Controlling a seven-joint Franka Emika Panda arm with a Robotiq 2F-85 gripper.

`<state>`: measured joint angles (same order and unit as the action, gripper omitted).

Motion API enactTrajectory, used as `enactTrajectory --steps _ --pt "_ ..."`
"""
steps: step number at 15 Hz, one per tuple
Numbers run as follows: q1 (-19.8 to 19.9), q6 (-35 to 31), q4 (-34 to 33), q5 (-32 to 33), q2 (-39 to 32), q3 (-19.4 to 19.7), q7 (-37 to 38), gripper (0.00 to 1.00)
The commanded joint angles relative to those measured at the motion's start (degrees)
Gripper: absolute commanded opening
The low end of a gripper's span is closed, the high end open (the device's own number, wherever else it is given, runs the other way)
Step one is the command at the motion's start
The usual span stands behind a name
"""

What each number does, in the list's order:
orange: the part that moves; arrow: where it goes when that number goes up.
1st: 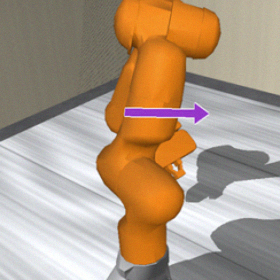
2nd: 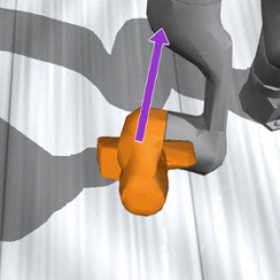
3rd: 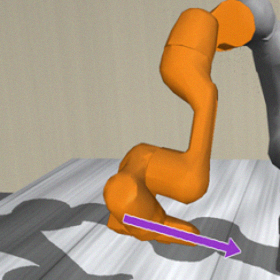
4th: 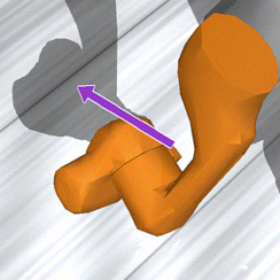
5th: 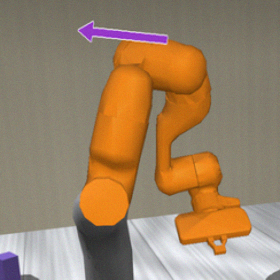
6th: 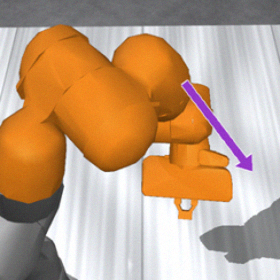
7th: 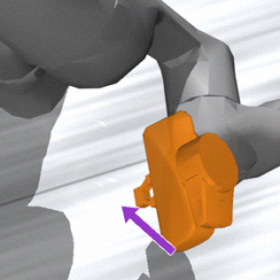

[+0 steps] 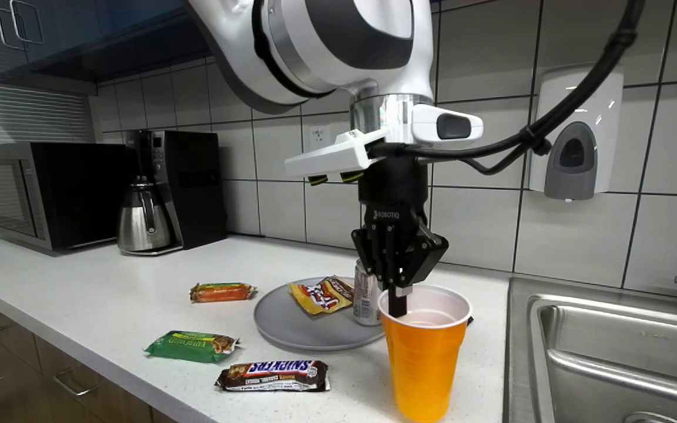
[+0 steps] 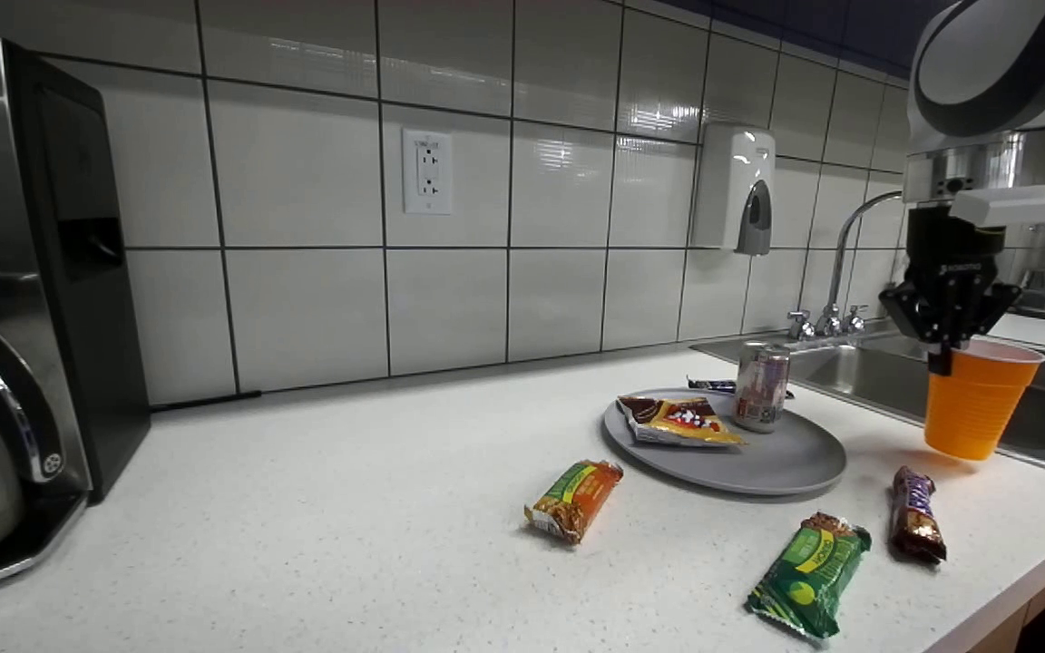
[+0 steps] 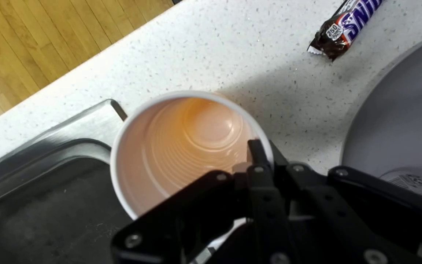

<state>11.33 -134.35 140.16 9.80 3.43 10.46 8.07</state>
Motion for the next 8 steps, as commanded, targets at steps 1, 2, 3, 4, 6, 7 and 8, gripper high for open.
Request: enactTrajectory --steps 1,2,3,4,6,7,8 --pt "0.3 0.4 -1.2 1.7 -1.1 0.0 3.0 0.01" --pt "0.3 0.4 -1.2 1.7 -1.2 0.0 3.4 0.01" --pt "0.2 0.5 -1.2 1.7 -1.3 0.0 3.6 0.01" --pt "0.2 0.5 -1.2 1.7 -1.4 0.0 3.9 0.01" --pt "0.2 0.5 -1.2 1.7 -1.5 0.0 4.4 0.01" --pt "0.1 0.6 -1.3 1.7 -1.6 -0.1 4.8 0.01" --pt "0.1 0.6 -1.3 1.6 -1.7 -0.1 5.2 0.29"
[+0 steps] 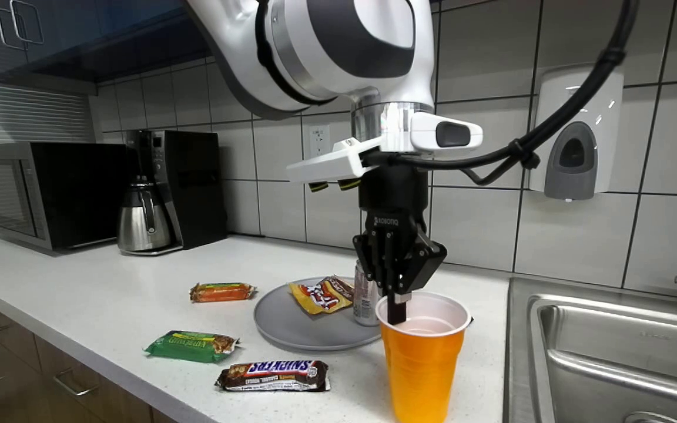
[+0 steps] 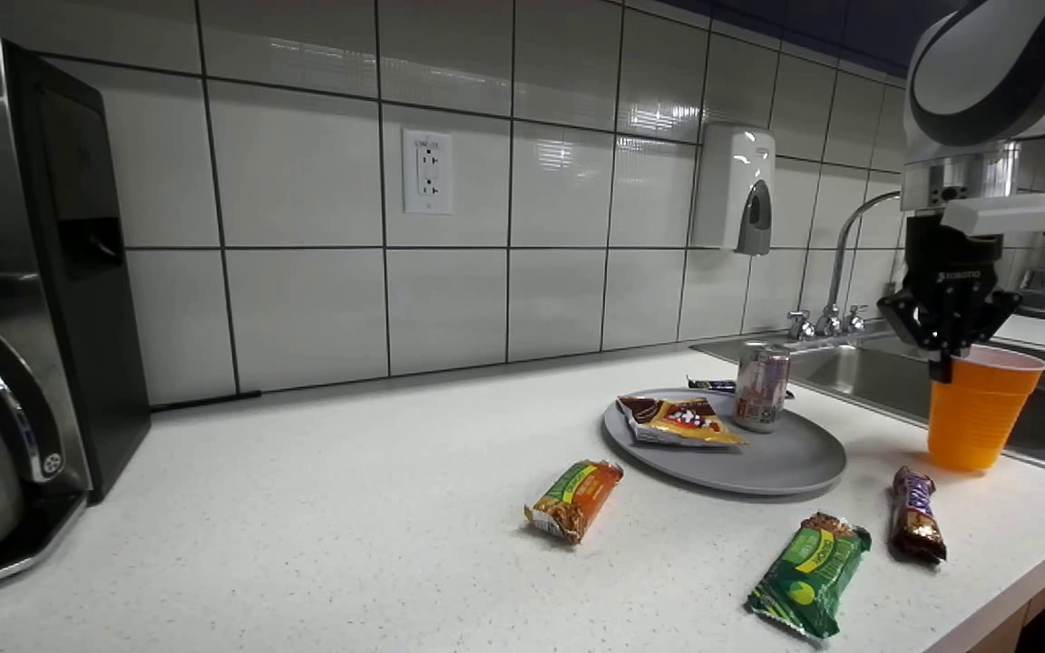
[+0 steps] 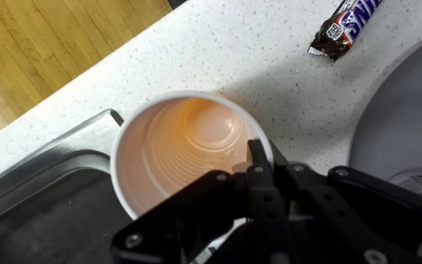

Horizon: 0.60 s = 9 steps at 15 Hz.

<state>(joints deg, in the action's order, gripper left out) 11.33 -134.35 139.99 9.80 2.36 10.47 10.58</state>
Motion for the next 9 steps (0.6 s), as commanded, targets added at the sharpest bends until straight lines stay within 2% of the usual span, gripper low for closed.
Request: enactTrajectory --steps 1,4,9 --pt "0.0 0.6 -1.2 1.6 -0.6 -0.1 3.0 0.30" --pt "-0.1 0.7 -1.3 1.4 -0.1 -0.2 3.9 0.50" --pt "-0.5 0.9 -2.0 1.0 1.4 -0.6 5.1 0.88"
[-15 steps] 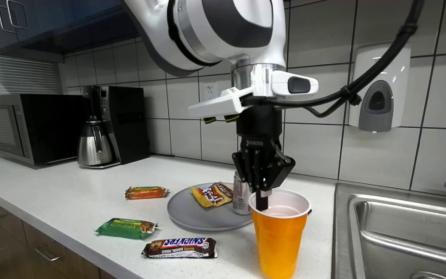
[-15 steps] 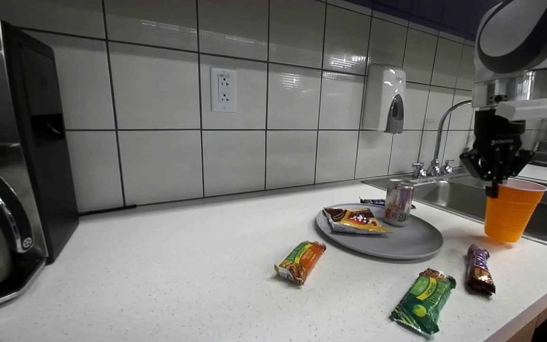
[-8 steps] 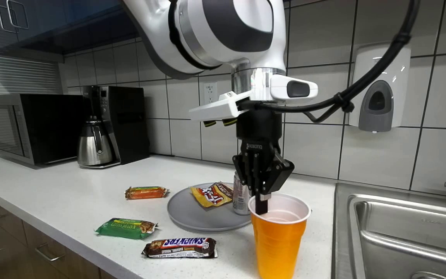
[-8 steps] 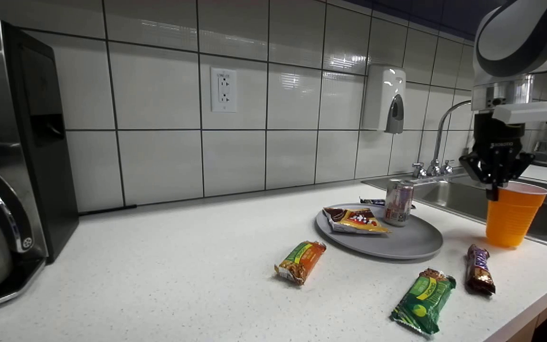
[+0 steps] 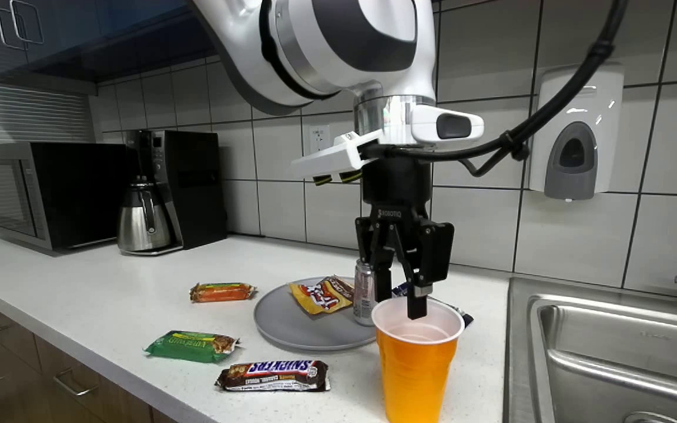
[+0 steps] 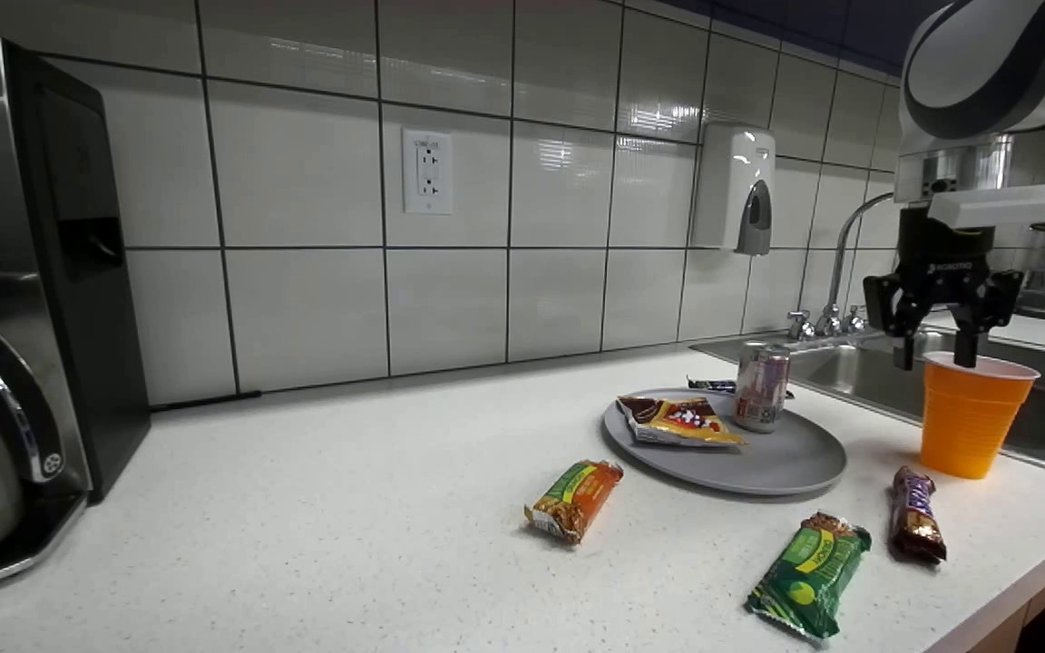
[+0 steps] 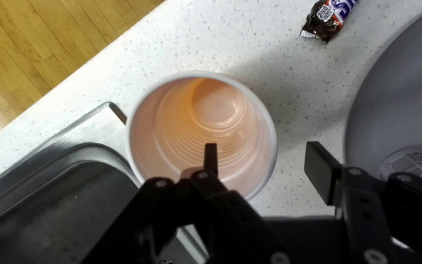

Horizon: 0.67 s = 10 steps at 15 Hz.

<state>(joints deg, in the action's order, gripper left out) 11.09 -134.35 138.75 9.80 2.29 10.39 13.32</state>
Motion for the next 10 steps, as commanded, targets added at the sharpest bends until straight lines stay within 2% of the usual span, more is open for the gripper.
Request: enactTrajectory --steps 1,2,10 --pt "-0.4 1.0 -0.8 1.0 1.9 -0.6 2.6 0.95" --pt "-0.6 1.0 -0.9 1.0 2.3 -0.7 2.7 1.00" --pt "-2.0 0.6 -1.1 1.0 4.9 -3.3 4.8 1.00"
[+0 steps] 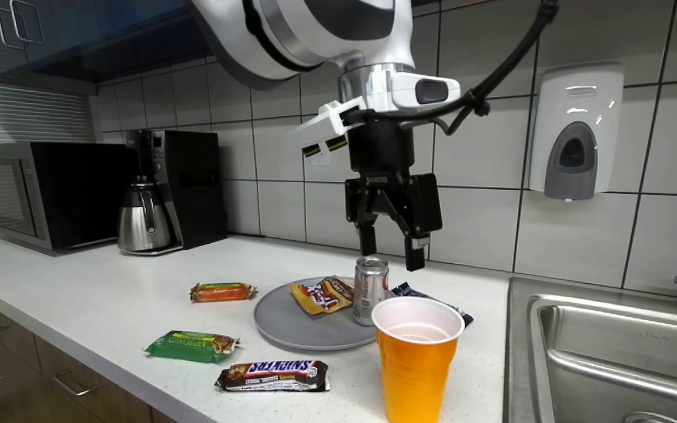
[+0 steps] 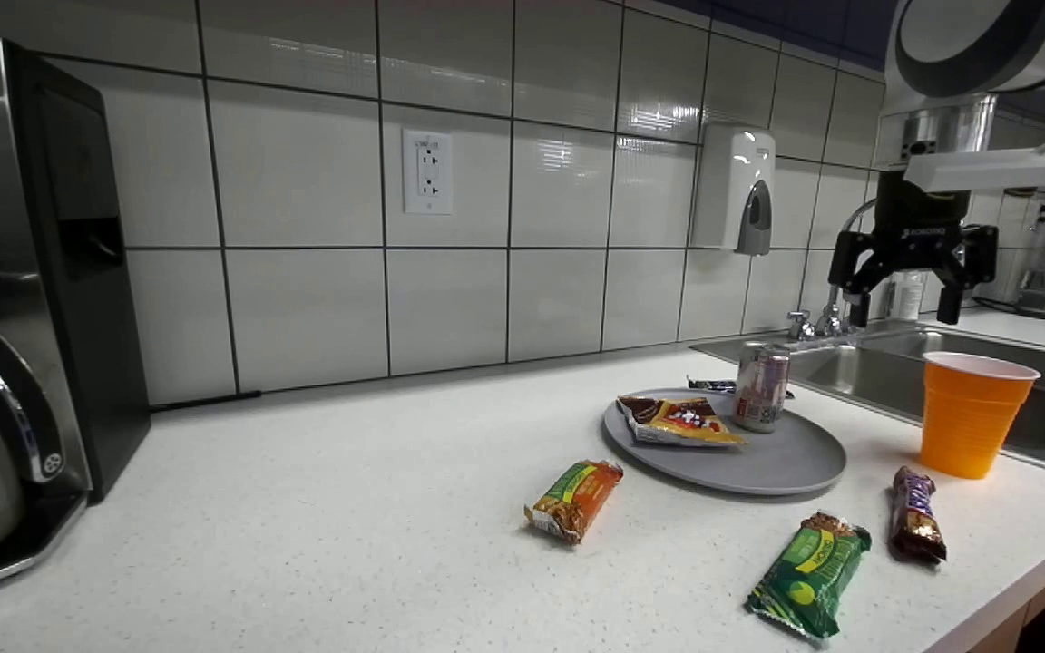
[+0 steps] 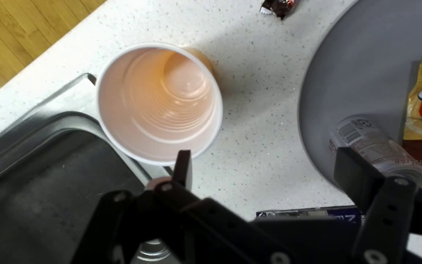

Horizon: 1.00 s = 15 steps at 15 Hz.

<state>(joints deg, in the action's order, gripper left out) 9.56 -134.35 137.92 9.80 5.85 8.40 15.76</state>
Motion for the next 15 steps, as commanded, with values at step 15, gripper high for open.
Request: enactTrajectory --steps 15 --pt "-4.0 -1.6 -8.3 -1.1 -8.7 -3.4 0.6 1.00"
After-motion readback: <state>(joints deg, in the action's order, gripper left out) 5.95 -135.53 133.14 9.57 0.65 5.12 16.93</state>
